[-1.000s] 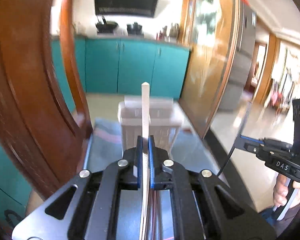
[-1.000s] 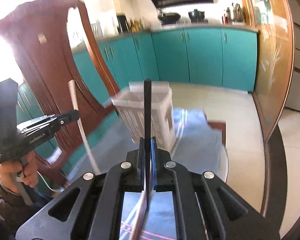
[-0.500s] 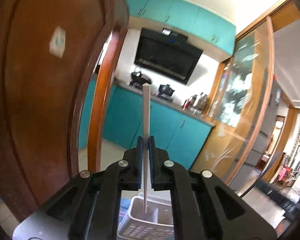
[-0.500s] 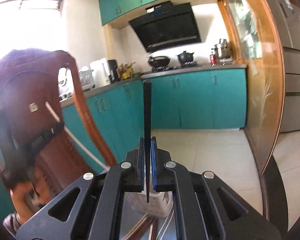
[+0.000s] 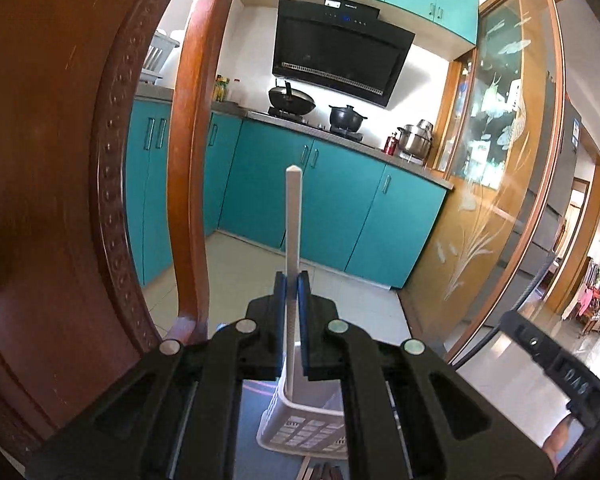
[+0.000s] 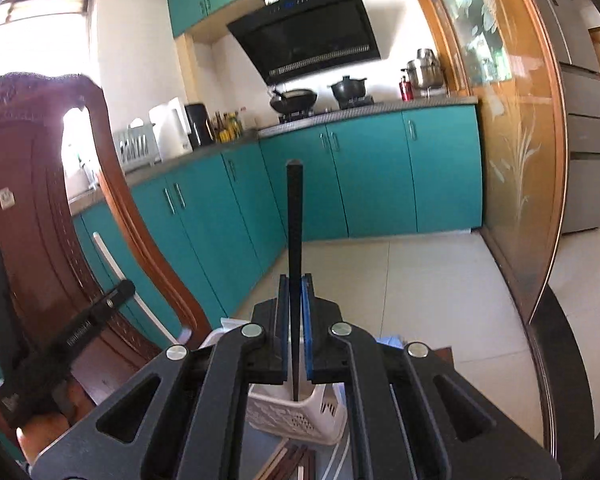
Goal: Organize utensils
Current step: 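Lift both chopsticks over the white holder and open both tools to drop them in, then move both open tools back down over the remaining chopsticks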
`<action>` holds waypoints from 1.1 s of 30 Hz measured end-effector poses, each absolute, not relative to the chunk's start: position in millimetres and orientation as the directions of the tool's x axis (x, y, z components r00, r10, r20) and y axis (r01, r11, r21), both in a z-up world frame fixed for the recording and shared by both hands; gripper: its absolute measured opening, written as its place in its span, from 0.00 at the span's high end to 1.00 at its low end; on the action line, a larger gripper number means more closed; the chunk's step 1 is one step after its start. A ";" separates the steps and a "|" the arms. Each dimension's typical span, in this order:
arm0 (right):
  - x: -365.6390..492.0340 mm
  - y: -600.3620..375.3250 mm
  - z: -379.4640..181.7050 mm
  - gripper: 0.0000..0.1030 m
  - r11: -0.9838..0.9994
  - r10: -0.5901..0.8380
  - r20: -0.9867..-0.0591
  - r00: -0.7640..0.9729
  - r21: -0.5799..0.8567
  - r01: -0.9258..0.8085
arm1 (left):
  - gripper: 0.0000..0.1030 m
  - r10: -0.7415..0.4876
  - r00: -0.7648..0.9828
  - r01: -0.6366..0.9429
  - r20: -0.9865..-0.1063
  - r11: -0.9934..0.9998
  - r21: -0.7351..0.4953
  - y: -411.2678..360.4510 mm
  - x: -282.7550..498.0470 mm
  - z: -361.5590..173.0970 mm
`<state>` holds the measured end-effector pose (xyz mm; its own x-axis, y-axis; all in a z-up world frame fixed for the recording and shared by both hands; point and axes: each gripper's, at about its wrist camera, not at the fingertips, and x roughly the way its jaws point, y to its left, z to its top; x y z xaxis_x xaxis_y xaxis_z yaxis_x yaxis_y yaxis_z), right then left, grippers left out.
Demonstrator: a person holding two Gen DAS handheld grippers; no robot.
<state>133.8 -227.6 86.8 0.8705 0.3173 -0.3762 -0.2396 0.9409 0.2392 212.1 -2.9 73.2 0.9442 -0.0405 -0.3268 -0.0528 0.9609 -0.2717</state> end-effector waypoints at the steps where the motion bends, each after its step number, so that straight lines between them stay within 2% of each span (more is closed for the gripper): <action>1: 132.1 -227.6 85.5 0.94 0.942 0.315 -0.378 0.871 0.234 -0.239 | 0.93 -0.040 0.945 -0.052 -0.325 0.962 -0.268 -3.3 210.9 73.5; 4: 123.8 -230.3 88.0 0.92 0.948 0.302 -0.369 0.879 0.213 -0.236 | 0.93 -0.036 0.948 -0.048 -0.316 0.966 -0.253 -0.1 200.1 72.3; 8: 103.8 -239.6 96.6 0.85 0.950 0.296 -0.337 0.894 0.196 -0.241 | 0.84 -0.041 0.951 -0.033 -0.306 0.972 -0.234 4.5 181.3 72.0; 13: 59.1 -251.5 94.2 0.84 0.943 0.329 -0.289 0.899 0.148 -0.297 | 0.80 -0.050 0.952 -0.008 -0.303 0.982 -0.188 5.3 151.9 64.5; 15: 49.5 -251.4 75.6 0.84 0.929 0.369 -0.334 0.867 0.143 -0.341 | 0.80 -0.072 0.946 0.020 -0.316 0.986 -0.164 1.2 140.9 57.7; 18: 66.7 -238.0 18.6 0.84 0.908 0.410 -0.569 0.713 0.181 -0.378 | 0.80 -0.083 0.925 0.047 -0.371 0.994 -0.103 -9.2 132.9 39.4; 20: 86.1 -221.0 -35.3 0.84 0.907 0.386 -0.740 0.551 0.197 -0.372 | 0.80 -0.094 0.873 0.070 -0.479 0.995 -0.068 -19.9 139.5 16.8; 21: 91.9 -214.0 -54.8 0.84 0.910 0.366 -0.788 0.495 0.192 -0.368 | 0.80 -0.103 0.850 0.080 -0.516 0.995 -0.067 -22.5 142.5 8.7; 25: 98.5 -202.8 -98.4 0.84 0.907 0.356 -0.861 0.363 0.225 -0.356 | 0.80 -0.150 0.697 0.125 -0.701 0.988 -0.087 -36.5 161.0 -37.9; 28: 98.3 -200.3 -109.8 0.84 0.911 0.338 -0.876 0.345 0.212 -0.354 | 0.80 -0.166 0.612 0.142 -0.773 0.985 -0.098 -41.6 166.7 -63.7; 33: 98.4 -205.1 -107.1 0.84 0.934 0.277 -0.887 0.370 0.159 -0.320 | 0.76 -0.167 0.539 0.165 -0.826 0.982 -0.091 -47.0 167.6 -85.7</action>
